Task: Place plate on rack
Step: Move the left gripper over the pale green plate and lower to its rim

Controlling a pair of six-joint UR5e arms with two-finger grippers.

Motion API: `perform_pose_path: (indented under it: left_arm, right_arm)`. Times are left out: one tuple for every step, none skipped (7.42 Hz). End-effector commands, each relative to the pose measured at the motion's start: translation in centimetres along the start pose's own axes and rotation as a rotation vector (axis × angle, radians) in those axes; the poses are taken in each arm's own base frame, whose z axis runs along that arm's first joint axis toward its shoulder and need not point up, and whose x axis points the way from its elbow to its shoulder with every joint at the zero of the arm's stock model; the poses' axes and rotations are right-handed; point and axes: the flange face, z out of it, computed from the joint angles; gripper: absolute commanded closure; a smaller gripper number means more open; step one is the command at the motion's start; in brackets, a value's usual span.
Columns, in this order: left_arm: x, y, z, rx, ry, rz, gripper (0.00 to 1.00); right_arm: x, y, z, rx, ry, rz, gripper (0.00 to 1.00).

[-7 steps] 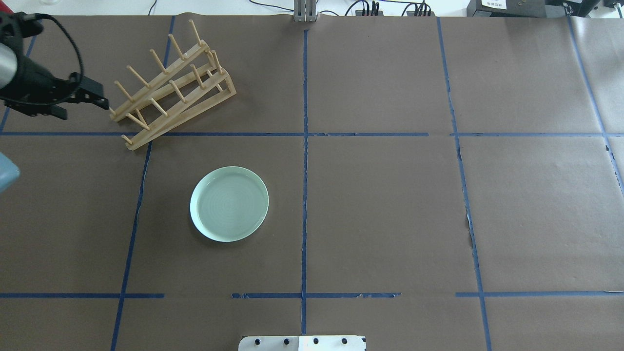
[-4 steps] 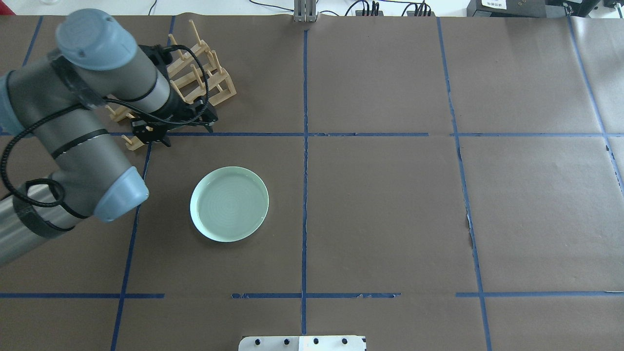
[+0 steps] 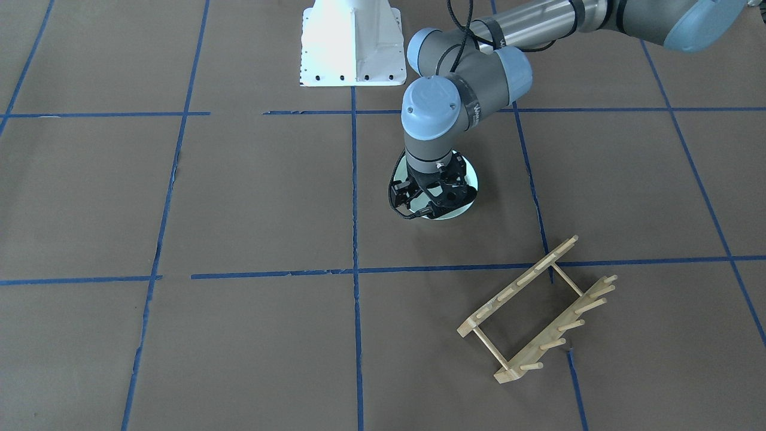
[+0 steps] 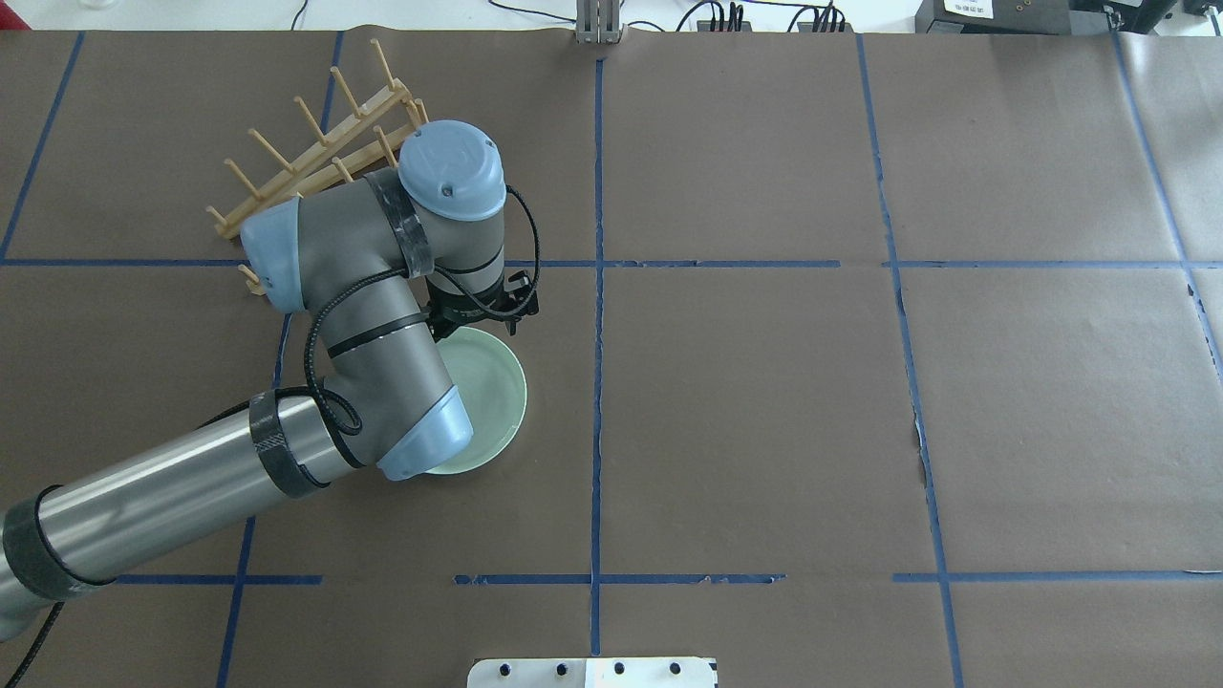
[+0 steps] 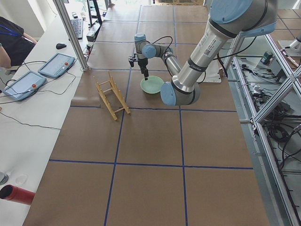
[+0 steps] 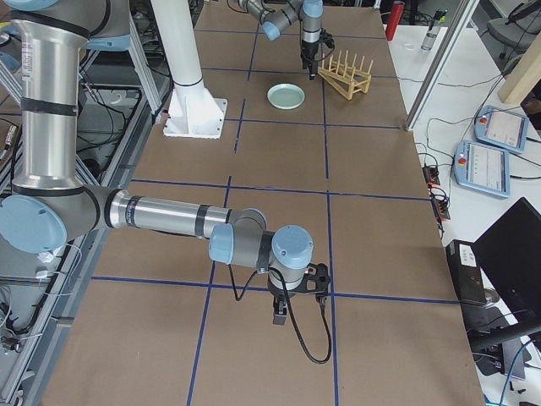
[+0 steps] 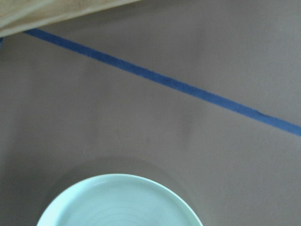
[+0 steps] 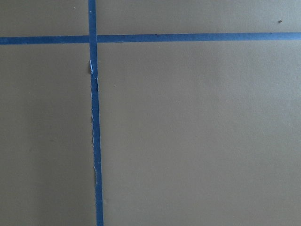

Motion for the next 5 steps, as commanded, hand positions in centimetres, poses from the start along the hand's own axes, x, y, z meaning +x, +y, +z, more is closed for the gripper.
perform_pose_path:
  left_arm:
    - [2.6,1.6,0.5,-0.014,-0.027,0.012,0.0]
    - [4.9,1.2,0.8,-0.017,-0.047,0.004,0.01]
    - [4.8,1.1,1.1,-0.018,-0.052,0.002,0.02]
    - [4.8,1.1,1.5,0.008,-0.059,0.008,0.04]
    - [4.8,1.6,2.1,0.024,-0.068,0.019,0.04]
  right_arm:
    - [0.0,0.0,0.0,0.0,0.0,0.0,0.0]
    - [0.0,0.0,0.0,0.001,0.0,0.001,0.0]
    - [0.0,0.0,0.0,0.001,0.0,0.001,0.0]
    - [0.0,0.0,0.0,0.0,0.0,0.0,0.0]
    - [0.0,0.0,0.0,0.0,0.0,0.0,0.0]
